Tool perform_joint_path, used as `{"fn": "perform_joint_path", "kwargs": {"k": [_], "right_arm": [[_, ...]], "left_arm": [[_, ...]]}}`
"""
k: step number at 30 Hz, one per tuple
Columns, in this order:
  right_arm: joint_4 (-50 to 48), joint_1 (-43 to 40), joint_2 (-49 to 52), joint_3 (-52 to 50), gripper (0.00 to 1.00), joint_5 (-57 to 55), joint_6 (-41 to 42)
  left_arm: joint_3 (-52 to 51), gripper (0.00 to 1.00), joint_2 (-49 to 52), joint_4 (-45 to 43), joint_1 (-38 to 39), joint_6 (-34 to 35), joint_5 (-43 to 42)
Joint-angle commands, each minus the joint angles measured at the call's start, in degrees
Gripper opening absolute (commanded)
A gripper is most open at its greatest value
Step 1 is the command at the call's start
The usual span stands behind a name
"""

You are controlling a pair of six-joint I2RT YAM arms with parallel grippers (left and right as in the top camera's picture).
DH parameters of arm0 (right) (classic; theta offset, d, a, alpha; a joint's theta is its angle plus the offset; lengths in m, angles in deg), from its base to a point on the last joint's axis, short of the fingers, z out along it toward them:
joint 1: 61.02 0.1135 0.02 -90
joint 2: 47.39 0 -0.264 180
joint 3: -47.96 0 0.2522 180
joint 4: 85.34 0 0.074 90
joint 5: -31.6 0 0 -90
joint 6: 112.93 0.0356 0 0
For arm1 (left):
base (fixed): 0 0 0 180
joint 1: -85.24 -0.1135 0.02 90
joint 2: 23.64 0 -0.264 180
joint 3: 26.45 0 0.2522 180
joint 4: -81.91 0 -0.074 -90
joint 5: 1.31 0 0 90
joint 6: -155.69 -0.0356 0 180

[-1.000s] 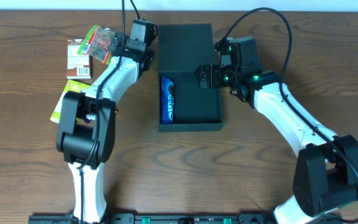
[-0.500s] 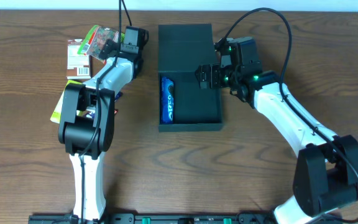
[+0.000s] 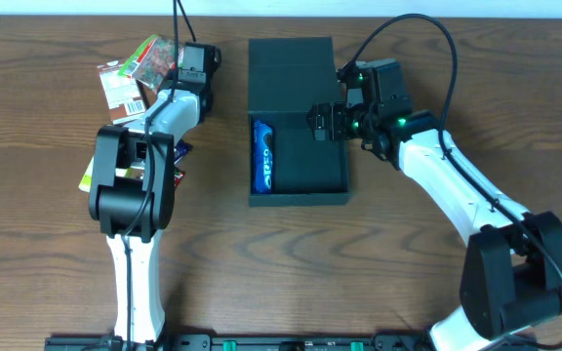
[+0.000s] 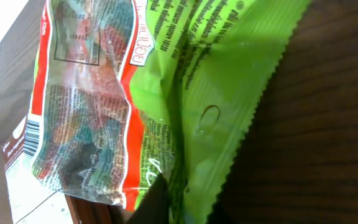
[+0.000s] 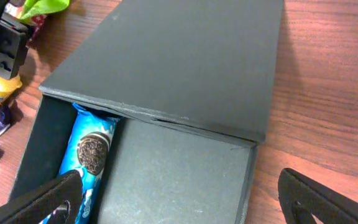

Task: Pack container
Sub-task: 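Grasp the green gummy bag with the left gripper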

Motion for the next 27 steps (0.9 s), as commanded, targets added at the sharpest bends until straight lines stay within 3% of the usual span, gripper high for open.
{"fn": "perform_joint_path", "kwargs": {"k": [1, 8, 16, 22, 27], "right_arm": [[0.0, -0.5, -1.4, 0.9, 0.99, -0.1, -0.5], [0.0, -0.5, -1.4, 0.9, 0.99, -0.1, -0.5], [0.0, -0.6, -1.4, 0.9, 0.99, -0.2, -0.6], [0.0, -1.4, -1.4, 0.9, 0.99, -0.1, -0.6], [0.0, -2.4, -1.4, 0.9, 0.99, -0.2, -0.6]], "left_arm": [[-0.5, 0.05, 2.5, 1.0, -0.8, 0.2, -2.6], [1.6, 0.05, 2.0, 2.8, 0.0, 0.9, -2.3], [11.7, 0.05, -1.4, 9.4, 1.5, 4.7, -3.1], [15.9, 0.05, -6.3, 15.5, 2.0, 5.9, -10.2], [15.9, 0.05, -12.1, 16.2, 2.1, 7.8, -10.3]]}}
